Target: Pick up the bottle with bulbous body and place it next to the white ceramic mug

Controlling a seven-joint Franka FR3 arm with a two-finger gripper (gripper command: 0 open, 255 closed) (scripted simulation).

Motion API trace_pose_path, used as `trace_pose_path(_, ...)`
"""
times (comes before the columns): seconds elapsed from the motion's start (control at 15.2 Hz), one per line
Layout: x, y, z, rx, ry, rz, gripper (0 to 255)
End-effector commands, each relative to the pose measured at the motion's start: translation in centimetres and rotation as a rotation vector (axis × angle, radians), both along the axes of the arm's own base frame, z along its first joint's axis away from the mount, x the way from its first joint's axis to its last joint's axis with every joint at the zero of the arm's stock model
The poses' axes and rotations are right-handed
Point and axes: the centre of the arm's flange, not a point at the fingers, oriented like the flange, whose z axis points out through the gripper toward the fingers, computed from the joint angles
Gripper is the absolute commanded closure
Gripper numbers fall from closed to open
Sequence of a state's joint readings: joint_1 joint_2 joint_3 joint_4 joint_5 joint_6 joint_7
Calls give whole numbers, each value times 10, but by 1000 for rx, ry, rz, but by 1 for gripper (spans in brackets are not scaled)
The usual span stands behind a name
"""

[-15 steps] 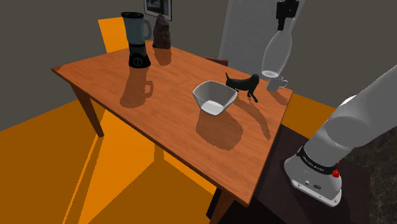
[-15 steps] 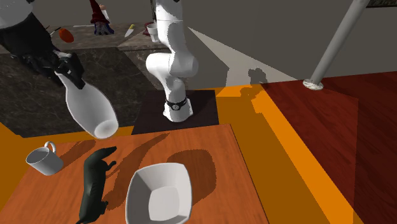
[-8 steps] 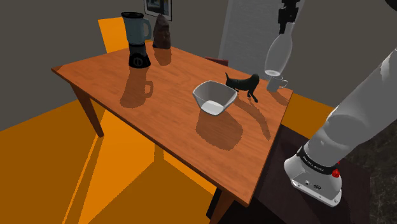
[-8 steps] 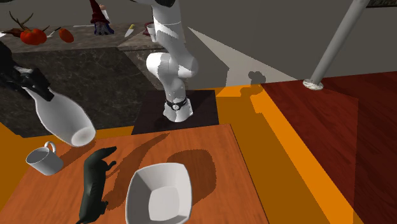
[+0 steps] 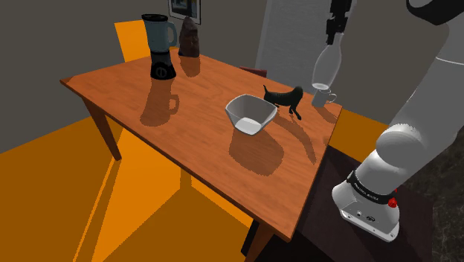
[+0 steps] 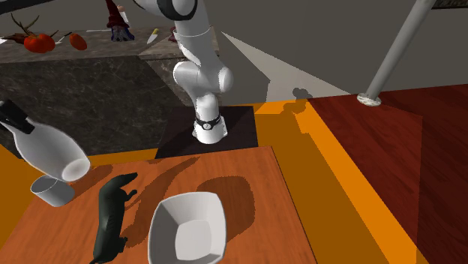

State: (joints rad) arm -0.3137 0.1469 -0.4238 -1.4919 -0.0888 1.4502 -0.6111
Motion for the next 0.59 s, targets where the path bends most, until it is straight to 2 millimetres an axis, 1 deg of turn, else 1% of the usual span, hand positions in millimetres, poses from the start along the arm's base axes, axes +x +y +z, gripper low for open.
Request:
trace_pose_path(0.0, 0, -3, -9, -1, -1, 1, 255)
trace_pose_path(0.53, 0, -3, -51, -1, -1, 1, 255)
